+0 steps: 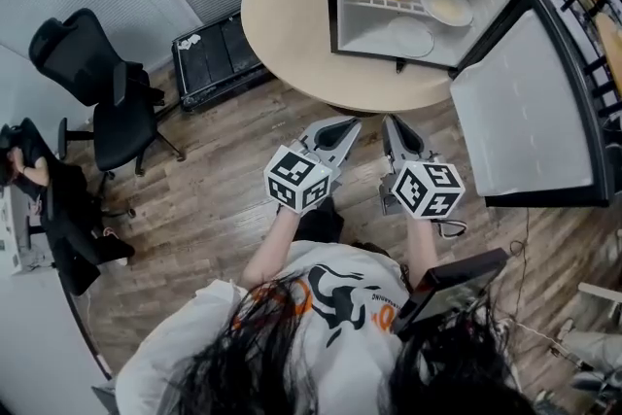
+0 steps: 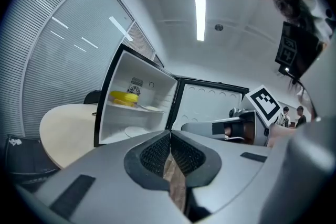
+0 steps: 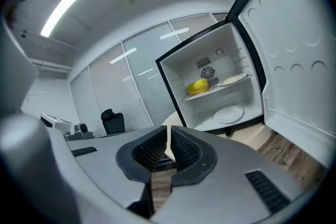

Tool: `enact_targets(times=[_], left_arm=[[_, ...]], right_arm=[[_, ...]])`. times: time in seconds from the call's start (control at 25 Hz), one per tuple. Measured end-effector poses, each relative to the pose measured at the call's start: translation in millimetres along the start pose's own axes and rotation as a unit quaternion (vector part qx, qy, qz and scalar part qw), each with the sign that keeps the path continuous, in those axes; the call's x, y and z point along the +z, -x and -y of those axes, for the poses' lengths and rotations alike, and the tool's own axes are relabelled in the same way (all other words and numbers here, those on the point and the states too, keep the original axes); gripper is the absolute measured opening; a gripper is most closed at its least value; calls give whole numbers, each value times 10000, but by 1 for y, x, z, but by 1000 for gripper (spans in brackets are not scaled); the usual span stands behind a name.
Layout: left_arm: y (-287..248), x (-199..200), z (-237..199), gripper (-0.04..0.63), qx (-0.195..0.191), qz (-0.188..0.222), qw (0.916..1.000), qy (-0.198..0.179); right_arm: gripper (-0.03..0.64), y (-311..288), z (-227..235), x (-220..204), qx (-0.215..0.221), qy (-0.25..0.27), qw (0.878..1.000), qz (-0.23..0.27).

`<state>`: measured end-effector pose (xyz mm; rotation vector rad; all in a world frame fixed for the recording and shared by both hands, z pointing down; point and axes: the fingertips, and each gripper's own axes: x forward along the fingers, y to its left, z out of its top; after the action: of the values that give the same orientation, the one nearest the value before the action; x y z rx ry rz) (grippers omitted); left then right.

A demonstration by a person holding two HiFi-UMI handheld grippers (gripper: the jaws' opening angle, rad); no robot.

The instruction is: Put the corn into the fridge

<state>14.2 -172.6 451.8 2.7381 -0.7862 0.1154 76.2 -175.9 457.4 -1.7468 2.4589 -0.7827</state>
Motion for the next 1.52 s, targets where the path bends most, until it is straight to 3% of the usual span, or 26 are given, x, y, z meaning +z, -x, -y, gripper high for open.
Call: enact_targets(times=[0.72,1.12,1.52], left_arm=[[35,-47,121,11,457,-53,9989,-89],[68,-58,145,11,849,-1,9963,-130],[69,-58,159,11,899,-32,9958,-187]], right_arm=[[32,112,-5,-50,646,-18,9975,-289],[31,134,-29,-68,1035,60,9936,-447],[31,146,-27,-68,1091,-3,9931,-440]])
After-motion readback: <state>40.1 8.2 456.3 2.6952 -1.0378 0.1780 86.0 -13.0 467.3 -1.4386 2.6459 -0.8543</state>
